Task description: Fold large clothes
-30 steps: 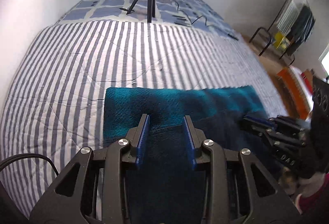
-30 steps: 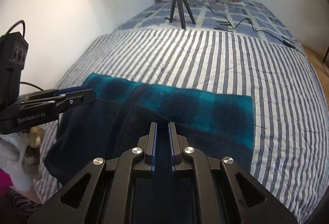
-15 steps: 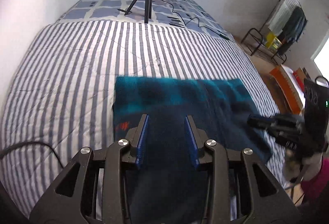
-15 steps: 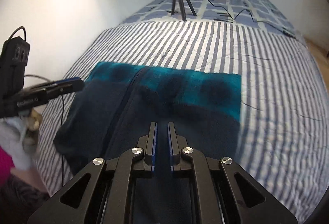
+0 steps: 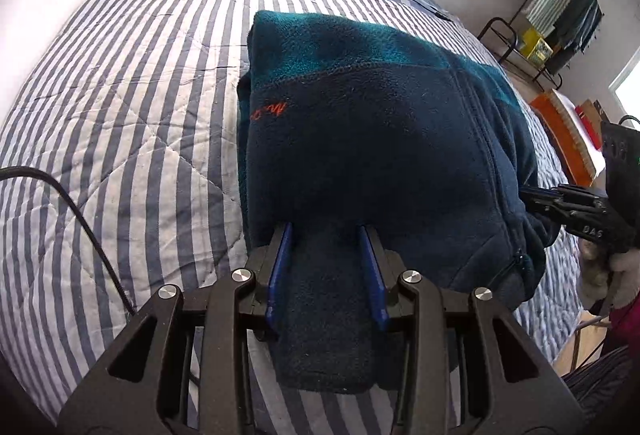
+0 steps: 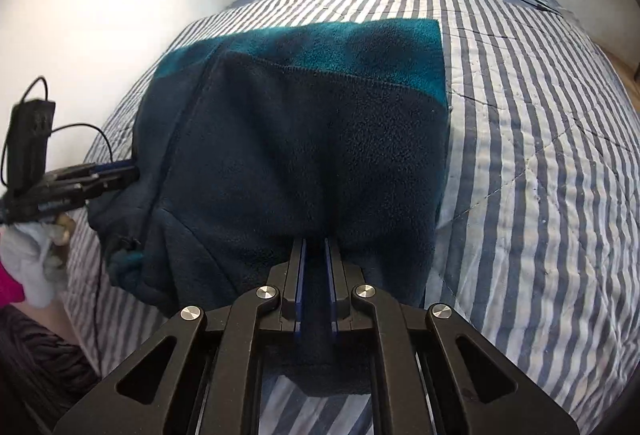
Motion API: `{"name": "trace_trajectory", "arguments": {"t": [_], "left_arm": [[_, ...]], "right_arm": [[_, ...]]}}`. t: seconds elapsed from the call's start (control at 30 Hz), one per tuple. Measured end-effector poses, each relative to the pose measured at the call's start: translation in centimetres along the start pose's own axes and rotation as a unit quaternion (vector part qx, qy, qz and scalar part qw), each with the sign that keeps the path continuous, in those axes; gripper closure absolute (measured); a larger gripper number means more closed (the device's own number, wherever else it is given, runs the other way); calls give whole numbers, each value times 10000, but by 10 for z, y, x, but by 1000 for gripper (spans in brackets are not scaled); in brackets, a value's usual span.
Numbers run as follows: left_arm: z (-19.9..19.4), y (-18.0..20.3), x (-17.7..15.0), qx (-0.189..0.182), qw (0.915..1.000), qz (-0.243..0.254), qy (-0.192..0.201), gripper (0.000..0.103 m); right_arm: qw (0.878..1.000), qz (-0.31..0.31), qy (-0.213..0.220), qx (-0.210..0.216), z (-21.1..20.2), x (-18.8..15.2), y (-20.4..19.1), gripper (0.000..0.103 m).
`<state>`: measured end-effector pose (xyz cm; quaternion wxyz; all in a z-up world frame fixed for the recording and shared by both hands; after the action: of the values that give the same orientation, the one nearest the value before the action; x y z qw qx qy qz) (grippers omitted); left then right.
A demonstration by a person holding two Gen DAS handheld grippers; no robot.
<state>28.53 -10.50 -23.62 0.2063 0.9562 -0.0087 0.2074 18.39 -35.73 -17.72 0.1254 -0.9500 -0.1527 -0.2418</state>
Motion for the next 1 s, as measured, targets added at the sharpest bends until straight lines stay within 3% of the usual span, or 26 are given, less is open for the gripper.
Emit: {"name": "trace_trajectory", "arguments": {"t": [0.23, 0.37, 0.5, 0.57, 0.73, 0.8, 0.83, 0.9, 0.93, 0.97, 1.0], "left_arm": [[-25, -9, -14, -54, 10000, -57, -18, 66], [-13, -19, -21, -38, 9998, -119, -180, 65], [-6, -30, -23, -103, 9991, -236, -327, 54], [-11, -31, -23, -142, 9990, -281, -316, 54], [-46, -36, -14, -386, 9985, -369, -138, 53], [-59, -44, -4, -710, 9954, -635, -103, 41], [-65, -47, 0, -881, 9933, -739, -51, 36], [-73, -57, 10, -1178, 9880, -995, 78, 22], [-73, -62, 15, -1306, 9847, -1154, 83, 22], [-72, -69, 20, -1431, 9809, -1321, 34, 21], [-68, -76, 25, -1555, 9764, -1495, -41, 21]], "right_arm": [[9997, 105, 185, 150, -45, -22, -3, 96], [9997, 165, -123, 125, -24, -32, 1, 95], [9990, 19, -424, 123, 1, -40, -3, 100], [9989, -33, -458, 91, -1, -39, -7, 100], [9997, -136, -150, 145, -35, -33, -7, 97], [9998, -142, 90, 147, -51, -33, -3, 97], [9995, -163, 216, 178, -59, -33, 0, 93], [9991, -188, 361, 78, -66, -32, 7, 71], [9988, -179, 462, 5, -69, -32, 13, 49], [9982, -155, 571, -40, -71, -33, 17, 38], [9975, -97, 697, -54, -73, -32, 23, 37]]}}
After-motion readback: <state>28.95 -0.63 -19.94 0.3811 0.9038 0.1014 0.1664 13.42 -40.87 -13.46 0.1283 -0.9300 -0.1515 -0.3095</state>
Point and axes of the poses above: each gripper's, at about its wrist camera, not at the fingertips, and z roughly the way its jaws point, y to its right, x to its top, the point moved 1 cm from there along z, roughly the way its jaws point, and after that the axes turned 13 degrees about -z, right-handed, at the moved point
